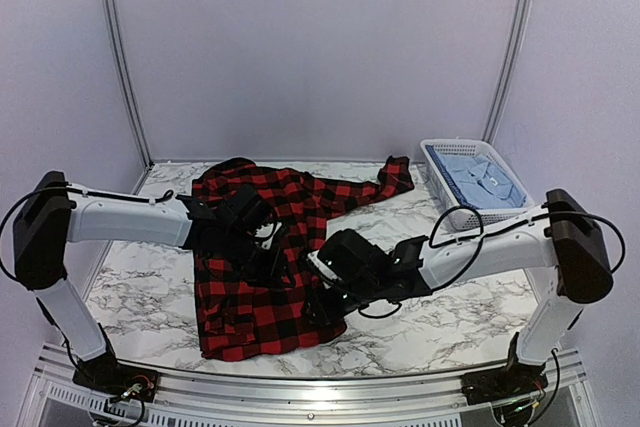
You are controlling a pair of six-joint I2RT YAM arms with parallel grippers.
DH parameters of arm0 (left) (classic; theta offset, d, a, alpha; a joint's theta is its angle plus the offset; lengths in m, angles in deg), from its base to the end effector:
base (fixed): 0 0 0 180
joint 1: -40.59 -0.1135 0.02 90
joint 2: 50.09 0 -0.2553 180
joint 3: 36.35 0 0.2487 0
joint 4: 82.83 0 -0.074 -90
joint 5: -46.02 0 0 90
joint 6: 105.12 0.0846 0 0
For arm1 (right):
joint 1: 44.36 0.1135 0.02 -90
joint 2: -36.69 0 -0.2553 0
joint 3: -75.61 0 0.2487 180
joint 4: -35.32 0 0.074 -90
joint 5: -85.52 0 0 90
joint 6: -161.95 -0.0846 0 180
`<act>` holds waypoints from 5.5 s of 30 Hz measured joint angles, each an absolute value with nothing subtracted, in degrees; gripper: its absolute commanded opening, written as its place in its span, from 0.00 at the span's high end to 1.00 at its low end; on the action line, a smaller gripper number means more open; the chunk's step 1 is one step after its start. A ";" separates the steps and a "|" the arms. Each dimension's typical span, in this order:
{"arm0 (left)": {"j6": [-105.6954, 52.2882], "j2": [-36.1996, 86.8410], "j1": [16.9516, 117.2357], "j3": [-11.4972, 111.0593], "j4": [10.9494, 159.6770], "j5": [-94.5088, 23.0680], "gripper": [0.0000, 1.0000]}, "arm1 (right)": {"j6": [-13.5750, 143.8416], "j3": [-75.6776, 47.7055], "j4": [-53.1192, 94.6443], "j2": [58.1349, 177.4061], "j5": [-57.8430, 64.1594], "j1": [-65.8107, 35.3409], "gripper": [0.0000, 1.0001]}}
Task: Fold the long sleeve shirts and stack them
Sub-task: Fold the 1/3-folded shirt at the center of the board, then move the 1/3-folded shirt to the center of the board, then pick up the 1/3-folded shirt from the center of the board, then fold the 1/3-folded shirt at the center of the board.
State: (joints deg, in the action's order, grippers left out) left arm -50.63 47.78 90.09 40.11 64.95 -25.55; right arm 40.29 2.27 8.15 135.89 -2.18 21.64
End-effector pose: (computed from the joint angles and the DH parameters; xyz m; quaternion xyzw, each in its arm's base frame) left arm 0.2251 -0.3048 0.1514 0.1638 0.9247 -0.3203 0.1243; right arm 0.1514 0.3485 0.1304 -0.2860 0.9041 0.2511 0.1943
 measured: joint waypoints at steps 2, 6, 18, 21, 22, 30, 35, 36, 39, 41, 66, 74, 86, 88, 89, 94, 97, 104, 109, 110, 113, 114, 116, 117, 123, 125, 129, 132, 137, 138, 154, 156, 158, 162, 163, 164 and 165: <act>-50.50 47.91 89.91 40.11 64.90 -25.02 0.65 | 40.77 2.27 8.04 134.03 -1.96 18.68 0.46; -49.93 48.98 89.87 40.11 64.93 -24.32 0.65 | 42.50 1.40 7.71 131.08 -2.50 10.90 0.47; -46.91 51.10 92.30 33.69 66.13 -23.62 0.65 | 47.98 -12.24 7.18 139.52 -4.17 -4.57 0.48; -46.74 49.02 93.39 30.34 68.31 -23.71 0.66 | 48.55 -15.04 7.07 142.73 -5.76 -8.18 0.48; -46.74 48.00 93.89 28.83 69.10 -23.64 0.66 | 48.83 -16.11 6.97 143.80 -6.50 -9.31 0.48; -47.66 35.21 95.86 14.95 71.00 -22.81 0.63 | 51.26 -26.86 5.33 152.65 -12.23 -17.69 0.47; -49.28 32.70 96.21 14.52 66.87 -23.69 0.63 | 52.44 -34.16 2.42 158.79 -14.37 -21.44 0.46; -49.41 32.70 96.21 14.95 65.84 -23.93 0.63 | 52.64 -36.13 1.96 160.35 -14.53 -21.84 0.45; -49.80 32.81 96.27 16.51 62.19 -25.46 0.63 | 53.86 -44.17 -0.86 166.07 -15.62 -22.80 0.41; -49.84 32.87 96.25 17.69 59.99 -26.57 0.63 | 54.67 -50.34 -3.15 170.09 -16.10 -23.19 0.39; -49.67 53.68 110.02 56.70 47.64 -40.30 0.62 | 56.46 -54.14 -6.85 176.91 -11.95 -23.39 0.74; -52.73 67.04 118.57 70.03 45.17 -45.19 0.64 | 56.09 -52.83 -4.90 173.15 -7.60 -23.54 0.74; -55.11 74.44 121.89 74.73 41.10 -47.93 0.66 | 55.22 -47.69 -1.58 169.39 -3.62 -23.61 0.74; -55.15 75.49 122.31 76.20 40.34 -48.65 0.67 | 55.22 -46.73 -1.36 169.20 -3.49 -23.61 0.74; -55.15 76.28 122.61 77.33 39.62 -49.15 0.67 | 55.24 -46.31 -1.34 169.07 -3.49 -23.61 0.74; -55.00 79.73 123.62 81.12 37.52 -50.62 0.74 | 55.26 -44.37 -0.66 168.04 -3.49 -23.61 0.74; -55.05 80.08 123.81 81.92 36.34 -51.60 0.92 | 55.28 -43.47 -0.03 167.45 -3.51 -23.61 0.74; -56.34 79.03 123.75 80.35 35.09 -55.10 1.00 | 55.52 -43.19 0.41 167.16 -3.58 -23.65 0.73; -57.36 71.97 123.55 74.38 34.46 -57.94 1.00 | 55.72 -43.32 0.56 167.19 -4.91 -23.89 0.73; -57.43 69.46 123.44 73.33 34.37 -58.33 1.00 | 55.72 -43.60 0.56 167.34 -5.13 -23.96 0.73; -57.45 64.00 123.31 71.72 34.55 -59.10 1.00 | 55.72 -45.46 0.54 168.43 -5.67 -24.13 0.72; -57.41 62.47 123.25 71.24 34.70 -59.12 1.00 | 55.70 -45.94 0.60 168.83 -5.87 -24.13 0.72; -57.34 60.54 123.05 70.45 35.11 -59.14 1.00 | 55.68 -46.40 0.69 169.39 -6.15 -24.16 0.71; -57.30 60.13 123.01 70.08 35.33 -59.12 1.00 | 55.65 -46.49 0.69 169.63 -6.33 -24.16 0.70; -56.68 59.69 122.31 65.73 36.62 -58.81 1.00 | 55.81 -47.91 -0.18 172.54 -8.43 -24.16 0.63; -56.47 59.69 121.89 64.61 36.84 -58.40 1.00 | 56.00 -48.46 -0.73 173.39 -9.02 -24.16 0.63; -56.20 59.19 121.30 63.06 38.26 -57.74 1.00 | 56.20 -51.25 -1.91 175.60 -9.70 -24.16 0.65; -56.20 58.23 120.99 61.82 39.33 -57.33 1.00 | 56.16 -52.92 -2.28 177.00 -9.91 -24.16 0.72; -56.25 55.82 120.23 58.97 41.36 -56.39 1.00 | 55.98 -54.07 -3.15 177.96 -9.96 -24.16 0.93; -56.27 55.34 120.06 58.45 41.63 -56.21 1.00 | 55.92 -54.42 -3.22 178.12 -9.91 -24.16 0.97; -61.49 45.90 119.14 43.57 51.92 -53.22 1.00 | 54.28 -53.35 1.54 170.55 -8.32 -22.25 1.00; -63.13 43.84 118.87 40.55 54.06 -52.67 1.00 | 53.51 -53.09 3.80 167.89 -7.90 -21.27 1.00; -64.99 41.88 118.70 37.47 56.23 -52.12 1.00 | 52.44 -53.09 7.12 165.44 -7.23 -19.81 1.00; -68.14 38.45 118.53 32.48 58.85 -51.88 1.00 | 50.25 -53.79 14.20 163.34 -4.89 -16.20 1.00; -68.82 37.72 118.53 31.59 59.27 -51.88 1.00 | 49.47 -53.94 15.84 163.38 -4.10 -15.26 1.00; -69.54 36.87 118.53 30.52 59.81 -51.90 1.00 | 48.99 -53.99 17.22 163.60 -3.27 -14.36 1.00; -70.35 35.93 118.53 29.42 60.36 -51.90 1.00 | 48.29 -54.23 18.53 164.04 -2.22 -13.49 1.00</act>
State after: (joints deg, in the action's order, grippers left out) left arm -70.35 35.93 118.53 29.42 60.36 -51.90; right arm 48.29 -54.23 18.53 164.04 -2.22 -13.49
